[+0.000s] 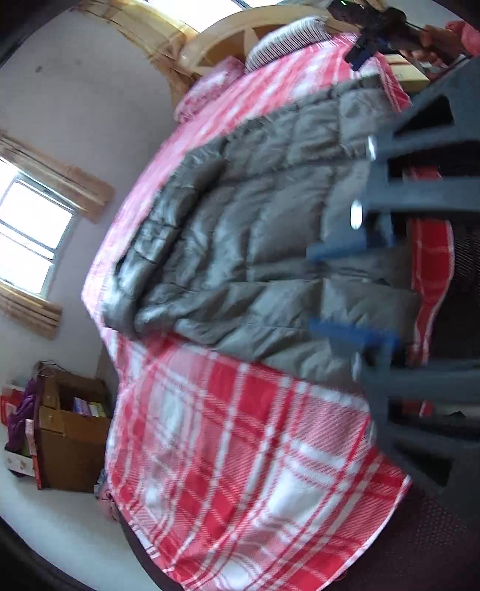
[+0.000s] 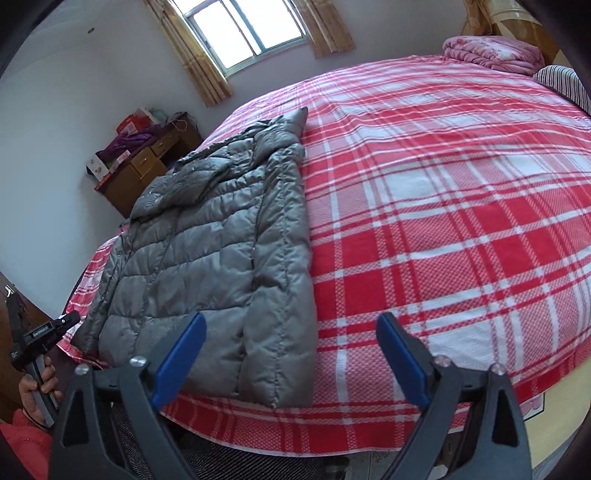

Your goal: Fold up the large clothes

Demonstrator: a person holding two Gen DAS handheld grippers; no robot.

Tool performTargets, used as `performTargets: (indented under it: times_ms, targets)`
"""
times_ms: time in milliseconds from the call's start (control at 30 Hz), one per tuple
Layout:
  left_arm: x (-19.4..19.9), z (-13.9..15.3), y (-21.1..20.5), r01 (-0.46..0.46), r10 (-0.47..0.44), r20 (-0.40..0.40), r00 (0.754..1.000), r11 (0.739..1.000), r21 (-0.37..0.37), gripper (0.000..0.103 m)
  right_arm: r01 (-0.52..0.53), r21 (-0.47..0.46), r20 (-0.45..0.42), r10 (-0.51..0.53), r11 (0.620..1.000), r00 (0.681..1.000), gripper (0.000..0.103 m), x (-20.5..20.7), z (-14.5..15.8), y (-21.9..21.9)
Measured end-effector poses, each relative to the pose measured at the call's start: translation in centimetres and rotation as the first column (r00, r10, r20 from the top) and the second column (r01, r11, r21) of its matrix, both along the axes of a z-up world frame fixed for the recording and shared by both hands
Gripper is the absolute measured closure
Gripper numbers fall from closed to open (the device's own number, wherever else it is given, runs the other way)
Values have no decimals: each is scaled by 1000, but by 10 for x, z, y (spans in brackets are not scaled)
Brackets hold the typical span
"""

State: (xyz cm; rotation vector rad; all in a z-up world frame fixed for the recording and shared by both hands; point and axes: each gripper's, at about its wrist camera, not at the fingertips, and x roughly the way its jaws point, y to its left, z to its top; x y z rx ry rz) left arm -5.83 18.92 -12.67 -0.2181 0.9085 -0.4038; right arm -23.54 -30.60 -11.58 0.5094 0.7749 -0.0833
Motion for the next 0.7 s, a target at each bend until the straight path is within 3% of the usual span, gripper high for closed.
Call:
performTargets:
  times_ms: [267, 400, 467, 600, 700]
  targets:
    - [-10, 7, 2, 14, -14, 51, 999, 1000, 11, 49, -36, -10, -30, 35, 999, 999, 5, 12, -6, 8]
    - [-13, 11, -2, 8, -30, 135, 990, 987, 161, 44, -60, 1, -67, 59, 998, 996, 5, 18, -15, 12]
    - [-12, 6, -5, 15, -45, 130, 990, 975, 220, 41, -78, 2, -81, 78, 997, 994, 5, 21, -19, 17]
    - [-6, -17, -13, 67, -86, 65, 994, 964, 256, 35, -133, -2, -124, 131, 991, 984, 5, 29, -29, 31]
    - [-7, -21, -19, 76, -103, 78, 992, 954, 290, 28, -155, -13, -156, 152, 988, 976, 5, 36, -35, 40]
